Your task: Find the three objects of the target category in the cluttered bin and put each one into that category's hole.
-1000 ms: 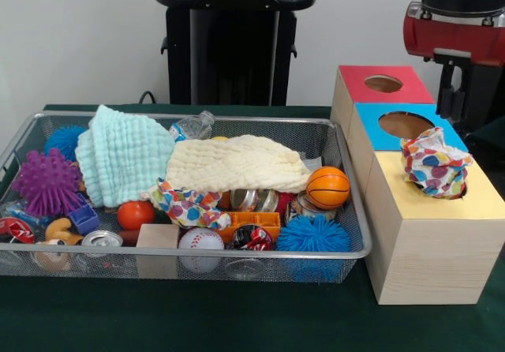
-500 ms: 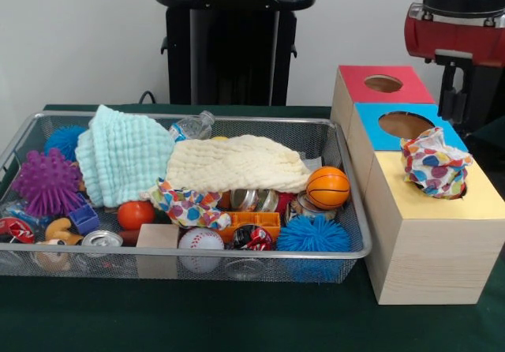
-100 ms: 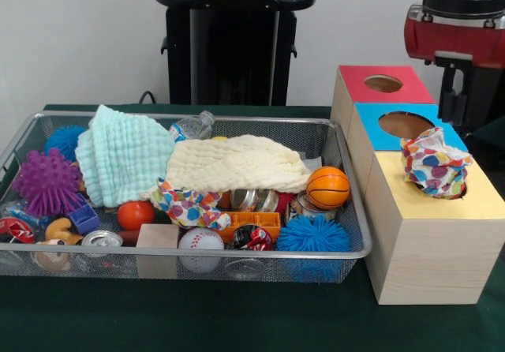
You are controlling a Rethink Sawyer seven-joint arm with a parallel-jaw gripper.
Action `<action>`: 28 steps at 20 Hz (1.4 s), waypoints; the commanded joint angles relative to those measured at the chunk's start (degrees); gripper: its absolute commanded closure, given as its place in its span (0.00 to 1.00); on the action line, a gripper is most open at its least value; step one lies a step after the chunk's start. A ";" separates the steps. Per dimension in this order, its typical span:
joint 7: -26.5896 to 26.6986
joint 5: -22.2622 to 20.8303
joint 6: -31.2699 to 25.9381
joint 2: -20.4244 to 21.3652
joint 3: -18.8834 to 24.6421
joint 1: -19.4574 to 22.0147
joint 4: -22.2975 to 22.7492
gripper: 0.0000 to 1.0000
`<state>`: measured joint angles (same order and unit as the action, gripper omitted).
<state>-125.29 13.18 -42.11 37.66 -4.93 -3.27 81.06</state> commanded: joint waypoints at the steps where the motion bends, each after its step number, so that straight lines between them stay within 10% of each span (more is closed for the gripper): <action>1: -4.62 -1.80 4.78 -1.71 2.81 0.91 10.15 1.00; 28: -6.44 -3.06 11.59 -2.13 1.09 -0.45 11.69 1.00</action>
<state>-125.29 12.66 -34.11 37.37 -4.94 -3.55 84.14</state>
